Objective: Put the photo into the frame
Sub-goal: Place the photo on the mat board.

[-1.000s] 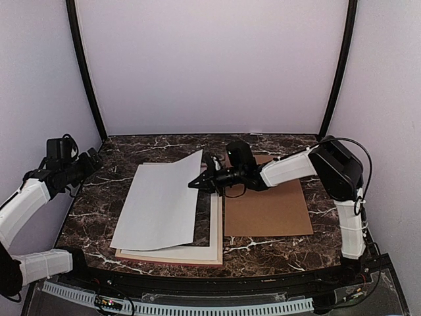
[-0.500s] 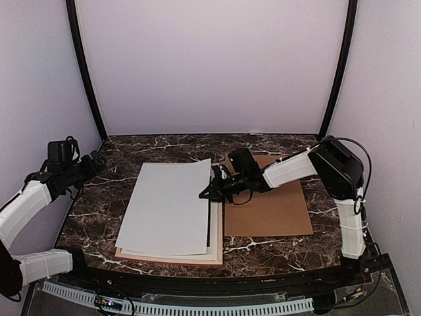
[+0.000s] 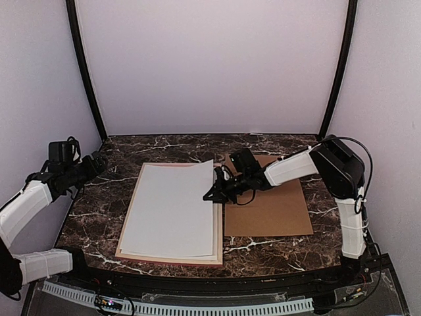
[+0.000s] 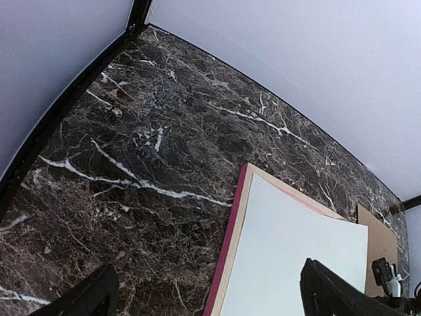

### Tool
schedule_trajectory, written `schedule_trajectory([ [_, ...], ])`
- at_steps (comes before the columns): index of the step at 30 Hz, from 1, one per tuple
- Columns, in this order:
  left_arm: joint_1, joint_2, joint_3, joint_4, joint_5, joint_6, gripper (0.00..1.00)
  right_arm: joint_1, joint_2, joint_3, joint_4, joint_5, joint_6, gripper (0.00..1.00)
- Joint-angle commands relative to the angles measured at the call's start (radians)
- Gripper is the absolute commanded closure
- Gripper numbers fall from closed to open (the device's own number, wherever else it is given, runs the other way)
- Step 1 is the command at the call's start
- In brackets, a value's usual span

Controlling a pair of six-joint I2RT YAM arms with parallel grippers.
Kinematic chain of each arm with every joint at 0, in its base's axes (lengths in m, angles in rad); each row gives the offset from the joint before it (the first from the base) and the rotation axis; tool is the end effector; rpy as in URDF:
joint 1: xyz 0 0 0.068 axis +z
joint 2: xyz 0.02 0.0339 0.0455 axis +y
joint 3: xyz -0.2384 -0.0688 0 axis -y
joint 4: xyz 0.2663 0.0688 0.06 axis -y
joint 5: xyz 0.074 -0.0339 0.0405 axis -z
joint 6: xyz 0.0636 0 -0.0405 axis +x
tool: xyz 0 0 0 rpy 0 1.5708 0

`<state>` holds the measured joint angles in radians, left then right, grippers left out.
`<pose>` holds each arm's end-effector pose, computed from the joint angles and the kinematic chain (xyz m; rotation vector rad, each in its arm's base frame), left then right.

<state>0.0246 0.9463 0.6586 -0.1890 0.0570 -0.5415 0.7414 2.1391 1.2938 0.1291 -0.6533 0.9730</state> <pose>0.2752 0.0031 0.2258 -0.5430 1.9956 -0.3789 0.3160 0.3417 0.0733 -0.0998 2.6768 1.4984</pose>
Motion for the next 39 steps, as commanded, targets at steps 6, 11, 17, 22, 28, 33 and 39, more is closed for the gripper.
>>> schedule_trajectory([
  [6, 0.005, -0.001, -0.017, 0.02, 0.018, 0.014, 0.01, -0.007, -0.031, 0.035, -0.041, 0.006, -0.053, 1.0],
  [11, 0.005, -0.003, -0.017, 0.018, 0.018, 0.015, 0.01, -0.01, -0.027, 0.049, -0.064, 0.008, -0.071, 1.0],
  [17, 0.005, -0.003, -0.017, 0.016, 0.02, 0.014, 0.01, -0.014, -0.026, 0.052, -0.076, 0.012, -0.08, 1.0],
  [22, 0.004, -0.002, -0.017, 0.018, 0.024, 0.014, 0.01, -0.016, -0.029, 0.05, -0.081, 0.018, -0.081, 1.0],
  [28, 0.004, -0.002, -0.02, 0.024, 0.026, 0.016, 0.01, -0.015, -0.029, 0.056, -0.083, 0.02, -0.081, 1.0],
  [33, 0.004, -0.003, -0.023, 0.025, 0.027, 0.015, 0.01, -0.014, -0.02, 0.064, -0.08, 0.02, -0.077, 1.0],
  [39, 0.004, -0.004, -0.03, 0.028, 0.033, 0.012, 0.01, -0.013, -0.022, 0.065, -0.083, 0.024, -0.075, 0.88],
])
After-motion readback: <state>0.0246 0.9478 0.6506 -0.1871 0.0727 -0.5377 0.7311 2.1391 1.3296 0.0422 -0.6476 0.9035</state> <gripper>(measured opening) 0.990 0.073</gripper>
